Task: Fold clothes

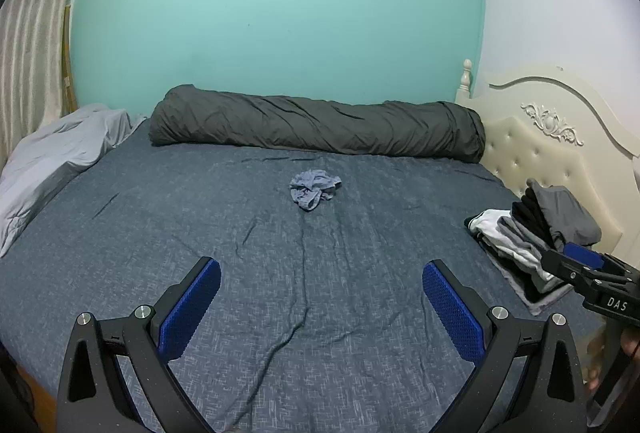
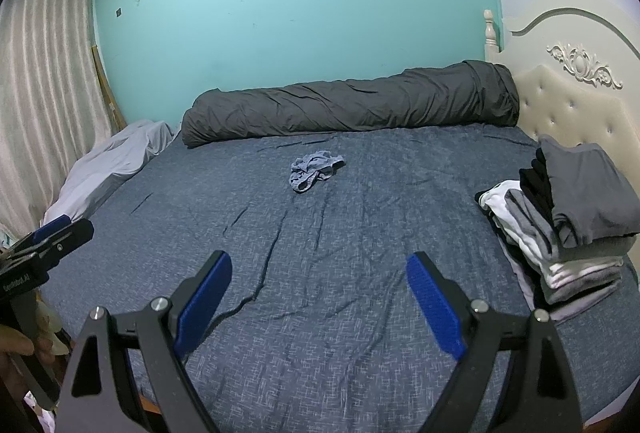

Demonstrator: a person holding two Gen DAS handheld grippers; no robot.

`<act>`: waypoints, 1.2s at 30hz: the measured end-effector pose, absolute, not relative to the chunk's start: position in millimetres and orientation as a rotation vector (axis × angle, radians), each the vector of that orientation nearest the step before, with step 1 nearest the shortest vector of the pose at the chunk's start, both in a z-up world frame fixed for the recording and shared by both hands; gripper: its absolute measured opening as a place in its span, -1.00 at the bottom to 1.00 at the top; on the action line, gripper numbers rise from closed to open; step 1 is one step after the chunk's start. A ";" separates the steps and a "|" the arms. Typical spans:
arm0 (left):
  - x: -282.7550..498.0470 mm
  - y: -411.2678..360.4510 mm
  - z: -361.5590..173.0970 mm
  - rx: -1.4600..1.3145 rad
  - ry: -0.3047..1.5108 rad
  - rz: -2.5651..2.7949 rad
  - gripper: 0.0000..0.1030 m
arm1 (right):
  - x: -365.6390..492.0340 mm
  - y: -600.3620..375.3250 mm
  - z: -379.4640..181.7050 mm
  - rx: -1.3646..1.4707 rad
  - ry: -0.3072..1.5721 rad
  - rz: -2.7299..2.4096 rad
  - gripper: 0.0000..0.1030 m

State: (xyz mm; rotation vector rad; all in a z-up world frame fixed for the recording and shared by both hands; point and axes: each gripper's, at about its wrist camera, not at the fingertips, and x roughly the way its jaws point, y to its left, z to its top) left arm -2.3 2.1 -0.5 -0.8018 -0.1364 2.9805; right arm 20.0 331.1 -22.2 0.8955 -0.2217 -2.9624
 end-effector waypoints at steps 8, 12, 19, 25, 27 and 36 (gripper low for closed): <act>-0.2 3.1 1.7 -0.784 -0.136 2.980 1.00 | 20.5 330.1 -21.9 0.891 -0.209 -2.969 0.75; 0.3 4.6 2.2 -0.781 -0.134 2.976 1.00 | 20.7 331.1 -22.2 0.893 -0.214 -2.969 0.75; 2.3 6.1 2.6 -0.776 -0.132 2.971 1.00 | 21.2 333.6 -22.1 0.901 -0.214 -2.976 0.75; 2.7 7.5 3.4 -0.777 -0.126 2.967 1.00 | 23.3 334.5 -19.4 0.894 -0.210 -2.983 0.75; 2.7 7.4 3.7 -0.776 -0.127 2.967 1.00 | 23.0 334.1 -18.3 0.891 -0.209 -2.985 0.75; 3.5 8.5 3.4 -0.773 -0.126 2.953 1.00 | 22.3 332.9 -17.6 0.893 -0.200 -2.984 0.75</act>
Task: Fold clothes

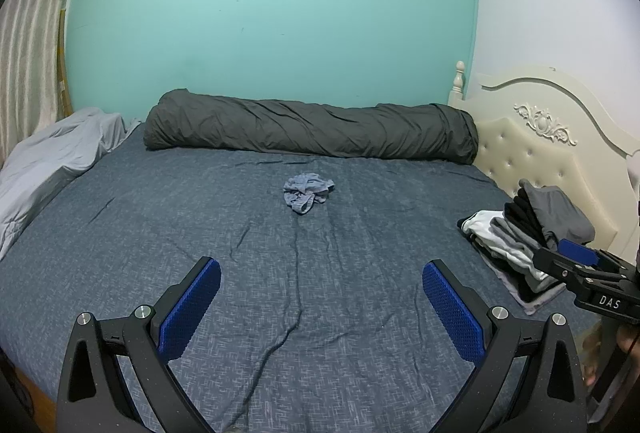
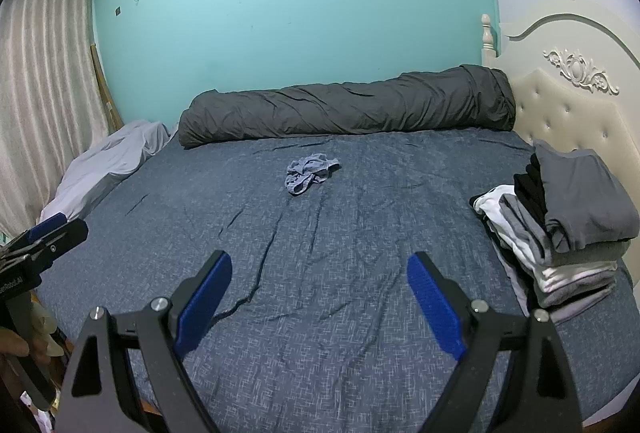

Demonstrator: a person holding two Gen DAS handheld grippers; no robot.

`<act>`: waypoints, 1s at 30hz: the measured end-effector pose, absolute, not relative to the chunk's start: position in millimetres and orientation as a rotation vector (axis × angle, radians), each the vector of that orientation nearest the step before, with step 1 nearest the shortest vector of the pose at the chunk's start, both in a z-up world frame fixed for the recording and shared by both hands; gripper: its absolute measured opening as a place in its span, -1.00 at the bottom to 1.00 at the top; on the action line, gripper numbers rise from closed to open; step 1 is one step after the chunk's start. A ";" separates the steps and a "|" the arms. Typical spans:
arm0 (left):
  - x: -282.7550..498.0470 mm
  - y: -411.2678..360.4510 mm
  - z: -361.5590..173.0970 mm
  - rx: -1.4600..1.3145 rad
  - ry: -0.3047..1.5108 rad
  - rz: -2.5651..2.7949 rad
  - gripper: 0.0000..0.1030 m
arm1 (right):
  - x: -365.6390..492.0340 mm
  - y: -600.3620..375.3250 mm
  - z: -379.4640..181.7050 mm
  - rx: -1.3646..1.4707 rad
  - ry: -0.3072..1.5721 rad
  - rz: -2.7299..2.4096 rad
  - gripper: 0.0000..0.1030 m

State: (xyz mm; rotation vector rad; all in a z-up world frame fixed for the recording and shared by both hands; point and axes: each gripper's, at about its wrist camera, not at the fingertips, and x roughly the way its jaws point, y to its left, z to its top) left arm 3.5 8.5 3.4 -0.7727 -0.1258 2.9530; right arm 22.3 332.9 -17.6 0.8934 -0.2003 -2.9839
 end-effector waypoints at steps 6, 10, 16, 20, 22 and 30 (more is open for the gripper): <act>3.4 10.9 1.7 -0.778 -0.127 2.951 1.00 | 22.2 333.2 -17.8 0.896 -0.198 -2.985 0.75; 3.6 11.4 1.1 -0.773 -0.118 2.931 1.00 | 22.1 333.0 -17.5 0.895 -0.199 -2.986 0.75; 3.3 12.3 0.4 -0.772 -0.118 2.933 1.00 | 22.4 334.0 -18.7 0.899 -0.200 -2.986 0.75; 2.2 13.1 0.0 -0.774 -0.117 2.933 1.00 | 22.2 335.7 -19.3 0.902 -0.202 -2.987 0.75; 1.3 13.7 -0.1 -0.775 -0.119 2.931 1.00 | 21.7 336.1 -19.5 0.903 -0.202 -2.988 0.75; -5.6 9.7 -5.2 -0.780 -0.129 2.932 1.00 | 16.7 338.1 -24.3 0.917 -0.202 -2.985 0.75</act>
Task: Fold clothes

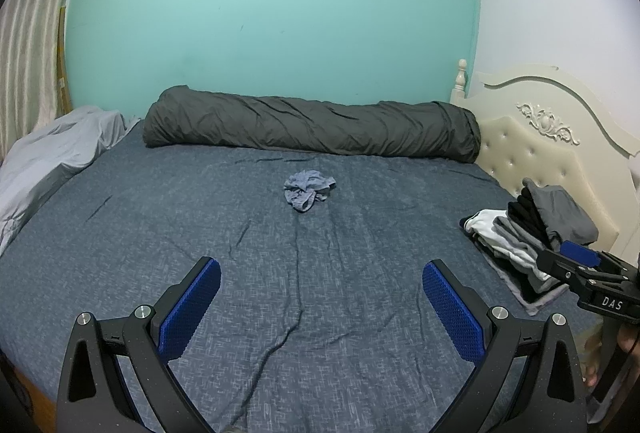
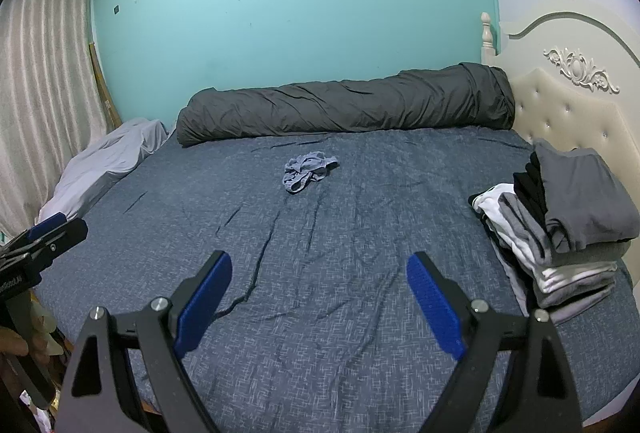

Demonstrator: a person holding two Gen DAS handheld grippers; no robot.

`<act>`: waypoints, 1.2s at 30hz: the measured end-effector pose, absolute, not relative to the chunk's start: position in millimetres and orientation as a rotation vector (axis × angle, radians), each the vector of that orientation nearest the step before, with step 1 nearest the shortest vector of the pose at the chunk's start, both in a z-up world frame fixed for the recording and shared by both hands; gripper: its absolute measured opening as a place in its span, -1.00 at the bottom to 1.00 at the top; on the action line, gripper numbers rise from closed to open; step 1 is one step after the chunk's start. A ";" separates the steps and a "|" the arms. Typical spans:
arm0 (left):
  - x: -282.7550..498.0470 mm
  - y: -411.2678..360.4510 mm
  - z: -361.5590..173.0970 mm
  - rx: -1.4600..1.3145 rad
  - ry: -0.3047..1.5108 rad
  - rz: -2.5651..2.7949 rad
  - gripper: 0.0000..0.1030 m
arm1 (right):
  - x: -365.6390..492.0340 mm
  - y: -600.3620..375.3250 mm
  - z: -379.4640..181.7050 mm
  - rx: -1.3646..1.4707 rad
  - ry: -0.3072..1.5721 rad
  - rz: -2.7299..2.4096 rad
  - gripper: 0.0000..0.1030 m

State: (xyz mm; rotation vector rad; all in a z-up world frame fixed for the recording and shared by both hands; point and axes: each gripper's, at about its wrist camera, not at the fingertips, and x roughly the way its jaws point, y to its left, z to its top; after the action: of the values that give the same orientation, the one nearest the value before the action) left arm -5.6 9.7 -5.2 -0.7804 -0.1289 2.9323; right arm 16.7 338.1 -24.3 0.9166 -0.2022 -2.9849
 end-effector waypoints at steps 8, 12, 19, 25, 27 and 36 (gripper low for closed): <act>-33.5 -6.4 -38.3 -0.819 -0.183 2.949 1.00 | -5.8 340.1 -52.8 1.002 -0.202 -2.958 0.75; -58.8 -13.5 -66.2 -0.851 -0.193 2.970 1.00 | -30.7 339.3 -81.0 1.080 -0.200 -2.929 0.75; -119.6 -37.2 -129.7 -0.955 -0.284 2.967 1.00 | -92.9 333.7 -132.6 1.196 -0.200 -2.855 0.75; -175.7 -65.8 -184.8 -1.039 -0.393 2.957 1.00 | -161.2 315.9 -169.1 1.235 -0.152 -2.800 0.75; -191.6 -74.7 -201.2 -1.058 -0.419 2.968 1.00 | -187.5 310.6 -180.1 1.239 -0.141 -2.776 0.75; -235.9 -115.6 -252.9 -1.105 -0.587 2.959 1.00 | -297.3 293.8 -223.3 1.262 -0.133 -2.689 0.75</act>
State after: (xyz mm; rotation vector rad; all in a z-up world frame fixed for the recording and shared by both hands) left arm -235.9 -115.6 -252.9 -1.1047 -0.5868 2.9592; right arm -297.3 293.8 -223.3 1.2616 -0.1328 -2.6892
